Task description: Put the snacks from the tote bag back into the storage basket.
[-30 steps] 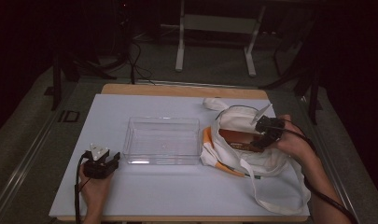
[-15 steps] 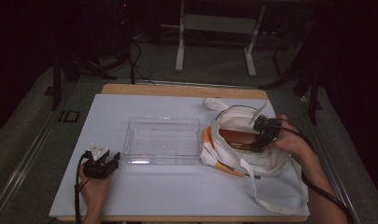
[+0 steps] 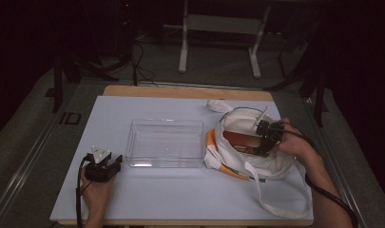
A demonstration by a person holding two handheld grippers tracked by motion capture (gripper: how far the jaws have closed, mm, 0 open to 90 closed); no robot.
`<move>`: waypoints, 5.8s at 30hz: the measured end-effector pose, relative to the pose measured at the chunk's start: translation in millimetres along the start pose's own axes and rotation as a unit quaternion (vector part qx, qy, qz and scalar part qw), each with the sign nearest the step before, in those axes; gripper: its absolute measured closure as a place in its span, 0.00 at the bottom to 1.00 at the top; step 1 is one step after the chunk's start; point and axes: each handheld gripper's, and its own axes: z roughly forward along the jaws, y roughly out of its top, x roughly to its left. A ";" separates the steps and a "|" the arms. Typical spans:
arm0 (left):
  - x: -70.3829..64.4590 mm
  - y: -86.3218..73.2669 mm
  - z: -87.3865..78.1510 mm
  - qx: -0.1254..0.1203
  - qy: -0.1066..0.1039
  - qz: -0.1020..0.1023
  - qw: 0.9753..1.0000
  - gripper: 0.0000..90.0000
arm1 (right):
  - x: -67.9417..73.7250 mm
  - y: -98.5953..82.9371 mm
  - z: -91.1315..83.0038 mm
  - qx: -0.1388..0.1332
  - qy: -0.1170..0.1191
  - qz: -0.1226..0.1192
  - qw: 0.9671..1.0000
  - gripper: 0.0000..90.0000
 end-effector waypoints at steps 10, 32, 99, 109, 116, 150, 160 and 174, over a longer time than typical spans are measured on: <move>-0.1 0.1 0.1 0.001 0.000 0.001 1.000 0.62 | 4.9 0.5 -3.6 0.022 0.029 -0.012 0.999 0.38; -0.2 0.0 0.0 0.000 0.000 0.001 1.000 0.62 | 0.9 -0.3 24.1 0.064 0.065 0.000 0.996 0.39; -0.2 0.0 -0.2 0.000 0.000 0.001 1.000 0.62 | 5.5 -15.5 -13.0 0.048 0.049 -0.037 0.997 0.48; -0.2 0.0 -0.3 0.000 0.000 0.001 1.000 0.62 | 4.6 -18.8 -26.4 0.045 0.041 -0.042 0.997 0.48; -0.1 -0.1 -0.4 -0.001 0.000 0.001 1.000 0.62 | 6.6 -16.8 -34.4 0.043 0.037 -0.050 0.997 0.48; -0.3 -0.1 -0.3 -0.001 0.000 0.002 1.000 0.62 | 9.4 -10.4 -71.1 0.030 0.026 -0.078 0.996 0.48; -0.3 -0.1 -0.4 -0.001 0.000 0.002 1.000 0.62 | 10.9 -6.2 -82.1 0.028 0.025 -0.088 0.995 0.48; -0.3 -0.1 -0.4 -0.002 -0.001 0.002 1.000 0.62 | 13.2 0.0 -99.7 0.021 0.021 -0.097 0.995 0.48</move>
